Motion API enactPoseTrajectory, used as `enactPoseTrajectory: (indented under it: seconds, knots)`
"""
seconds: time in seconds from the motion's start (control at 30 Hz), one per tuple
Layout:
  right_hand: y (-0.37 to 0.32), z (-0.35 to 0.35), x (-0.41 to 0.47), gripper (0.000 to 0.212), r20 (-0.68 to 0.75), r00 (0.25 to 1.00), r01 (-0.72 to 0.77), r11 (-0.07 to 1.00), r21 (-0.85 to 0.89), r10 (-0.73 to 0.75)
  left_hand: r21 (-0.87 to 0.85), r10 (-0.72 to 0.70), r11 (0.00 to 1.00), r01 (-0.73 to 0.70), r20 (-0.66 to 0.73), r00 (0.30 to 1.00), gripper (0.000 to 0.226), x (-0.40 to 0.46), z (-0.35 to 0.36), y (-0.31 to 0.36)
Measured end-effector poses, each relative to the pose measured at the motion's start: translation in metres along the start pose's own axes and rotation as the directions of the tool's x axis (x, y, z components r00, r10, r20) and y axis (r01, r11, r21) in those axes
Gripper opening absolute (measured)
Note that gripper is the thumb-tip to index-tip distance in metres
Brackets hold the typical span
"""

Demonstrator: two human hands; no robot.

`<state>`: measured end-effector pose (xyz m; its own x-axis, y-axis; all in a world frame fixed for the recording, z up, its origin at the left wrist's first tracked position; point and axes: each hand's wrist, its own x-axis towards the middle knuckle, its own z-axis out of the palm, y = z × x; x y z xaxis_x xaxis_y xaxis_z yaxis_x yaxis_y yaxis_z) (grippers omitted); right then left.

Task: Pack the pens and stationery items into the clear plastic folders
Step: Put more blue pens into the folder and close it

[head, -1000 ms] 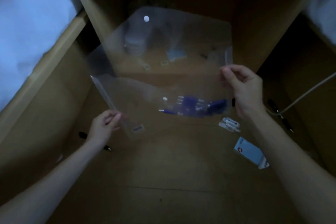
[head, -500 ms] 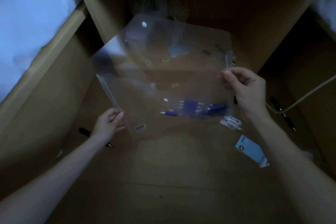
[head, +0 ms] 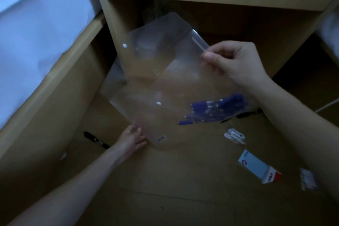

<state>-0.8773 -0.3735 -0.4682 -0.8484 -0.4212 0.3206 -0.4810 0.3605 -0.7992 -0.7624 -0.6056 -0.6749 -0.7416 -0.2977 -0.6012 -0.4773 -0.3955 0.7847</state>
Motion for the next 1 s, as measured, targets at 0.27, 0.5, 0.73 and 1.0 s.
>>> enactPoseTrajectory:
  seconds: [0.27,0.5,0.73,1.0]
  knots:
    - [-0.010,-0.004,0.020,0.009,-0.003,1.000,0.021,0.999,0.033,-0.020,-0.077,0.041,0.996,-0.043,-0.027,0.999,0.031,0.004,-0.005,0.011]
    - [0.040,-0.011,0.014,0.011,0.125,0.969,-0.178,0.957,-0.230,0.211,-0.156,0.099,0.983,-0.093,0.027,0.995,0.023,-0.004,0.001,0.017]
    - [0.042,-0.040,-0.002,0.016,0.150,0.959,-0.246,0.969,0.015,0.241,-0.260,0.131,0.959,-0.109,0.067,0.989,0.024,-0.008,0.002,0.025]
    - [0.091,-0.016,-0.051,0.012,0.206,0.888,-0.387,0.910,-0.151,0.412,-0.083,0.139,0.986,-0.144,-0.069,0.988,0.021,-0.005,-0.012,0.015]
